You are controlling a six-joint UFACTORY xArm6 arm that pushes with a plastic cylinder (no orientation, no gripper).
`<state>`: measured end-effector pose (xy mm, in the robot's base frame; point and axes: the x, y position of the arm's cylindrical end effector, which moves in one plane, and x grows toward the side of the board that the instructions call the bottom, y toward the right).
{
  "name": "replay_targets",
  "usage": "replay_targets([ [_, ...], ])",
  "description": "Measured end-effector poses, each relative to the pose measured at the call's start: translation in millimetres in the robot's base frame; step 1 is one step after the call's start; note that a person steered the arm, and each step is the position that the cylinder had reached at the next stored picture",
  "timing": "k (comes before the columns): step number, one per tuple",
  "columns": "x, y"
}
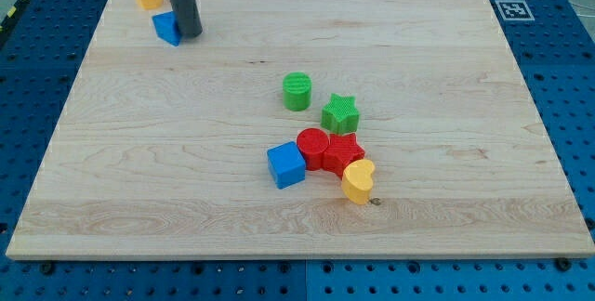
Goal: Place the blue triangle towards the top left corner
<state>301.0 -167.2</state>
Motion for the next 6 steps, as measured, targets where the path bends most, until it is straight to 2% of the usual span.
replay_targets([
  [1,0,-16],
  [3,18,-4],
  [5,17,-47],
  [6,10,-49],
])
